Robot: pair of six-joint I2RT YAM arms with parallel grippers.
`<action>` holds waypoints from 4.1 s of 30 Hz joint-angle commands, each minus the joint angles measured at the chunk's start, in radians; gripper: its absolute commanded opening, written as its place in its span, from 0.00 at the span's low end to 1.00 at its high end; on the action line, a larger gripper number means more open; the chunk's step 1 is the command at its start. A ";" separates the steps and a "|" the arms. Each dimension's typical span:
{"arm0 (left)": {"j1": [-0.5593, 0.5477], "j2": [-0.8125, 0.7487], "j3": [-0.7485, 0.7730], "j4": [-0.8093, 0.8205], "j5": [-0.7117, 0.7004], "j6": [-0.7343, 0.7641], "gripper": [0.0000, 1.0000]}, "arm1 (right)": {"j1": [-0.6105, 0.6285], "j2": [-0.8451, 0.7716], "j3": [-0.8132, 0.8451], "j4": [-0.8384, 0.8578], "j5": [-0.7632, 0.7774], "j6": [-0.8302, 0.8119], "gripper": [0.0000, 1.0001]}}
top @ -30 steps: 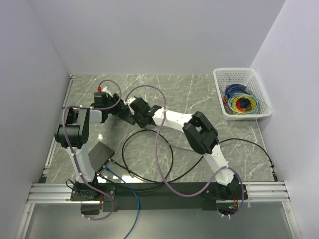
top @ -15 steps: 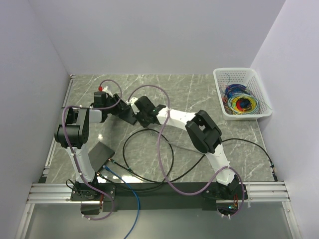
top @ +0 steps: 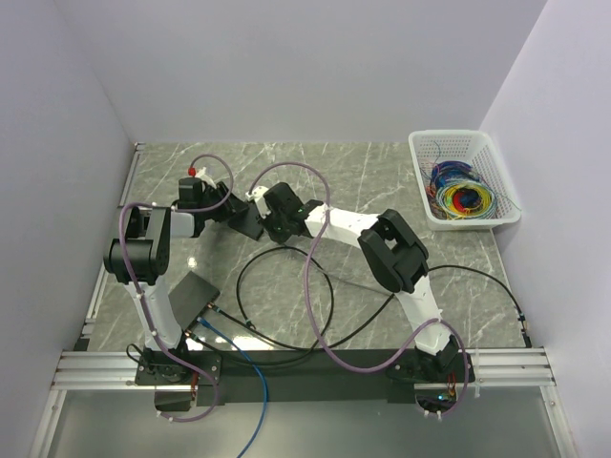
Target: Insert the plug into the switch port
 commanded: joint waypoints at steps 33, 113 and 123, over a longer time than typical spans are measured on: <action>-0.219 0.023 -0.121 -0.081 0.206 -0.005 0.40 | -0.129 0.067 0.327 0.500 -0.449 0.164 0.00; -0.051 0.020 0.187 -0.287 -0.012 0.002 0.39 | 0.016 -0.182 -0.263 0.231 0.122 0.431 0.00; -0.051 0.027 0.167 -0.235 0.026 -0.002 0.40 | 0.018 -0.196 -0.277 0.236 0.124 0.395 0.00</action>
